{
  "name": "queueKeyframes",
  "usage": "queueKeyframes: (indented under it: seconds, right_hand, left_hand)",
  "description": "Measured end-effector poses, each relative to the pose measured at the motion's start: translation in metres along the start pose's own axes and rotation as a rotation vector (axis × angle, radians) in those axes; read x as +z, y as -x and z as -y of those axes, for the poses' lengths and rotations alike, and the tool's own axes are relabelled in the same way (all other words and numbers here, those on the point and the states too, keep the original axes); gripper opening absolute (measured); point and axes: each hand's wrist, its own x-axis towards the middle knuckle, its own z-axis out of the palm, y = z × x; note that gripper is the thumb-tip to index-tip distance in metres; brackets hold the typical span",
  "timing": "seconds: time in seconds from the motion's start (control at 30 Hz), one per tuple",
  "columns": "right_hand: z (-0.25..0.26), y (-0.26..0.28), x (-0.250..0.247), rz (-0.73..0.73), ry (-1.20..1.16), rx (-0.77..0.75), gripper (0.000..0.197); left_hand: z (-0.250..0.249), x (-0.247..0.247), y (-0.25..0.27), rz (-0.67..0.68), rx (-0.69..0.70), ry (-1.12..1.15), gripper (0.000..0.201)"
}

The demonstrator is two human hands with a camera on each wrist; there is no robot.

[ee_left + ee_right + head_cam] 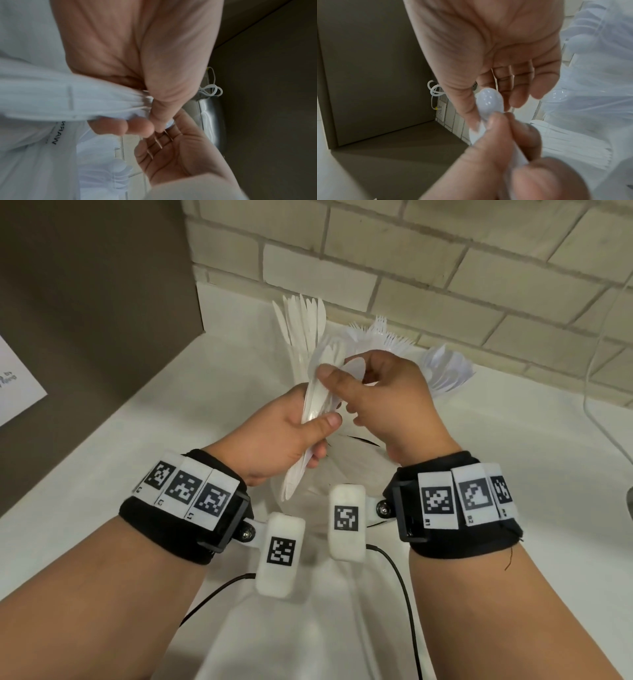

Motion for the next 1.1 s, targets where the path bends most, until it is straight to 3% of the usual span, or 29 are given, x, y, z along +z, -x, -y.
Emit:
queueKeyframes:
  seconds: [0.13, 0.3, 0.5, 0.7, 0.8, 0.93, 1.1]
  right_hand:
    - [-0.002, -0.004, -0.005, 0.015, -0.062, 0.051, 0.017]
    - [-0.005, -0.003, -0.009, 0.13, -0.046, 0.086, 0.02]
    - [-0.001, -0.004, -0.014, 0.041, -0.051, 0.056, 0.018]
    - [-0.002, 0.0, -0.01, 0.114, -0.079, 0.068, 0.014]
    - [-0.001, -0.001, -0.013, 0.046, -0.144, 0.08, 0.009]
    - [-0.001, -0.002, -0.014, -0.03, -0.14, 0.055, 0.017]
    - [-0.004, -0.003, -0.014, 0.05, -0.055, 0.055, 0.018]
  left_hand:
    - [0.002, 0.002, -0.001, 0.008, 0.03, -0.116, 0.023]
    - [0.003, 0.001, -0.002, 0.017, 0.02, -0.192, 0.03]
    - [0.006, 0.002, -0.001, 0.046, 0.013, -0.232, 0.031]
    - [0.009, 0.003, -0.002, 0.048, 0.036, -0.278, 0.03]
    - [0.011, 0.003, -0.002, 0.036, 0.029, -0.277, 0.03]
    - [0.01, -0.002, -0.003, 0.06, 0.028, -0.326, 0.029]
    - [0.01, 0.001, -0.001, 0.057, 0.038, -0.347, 0.026]
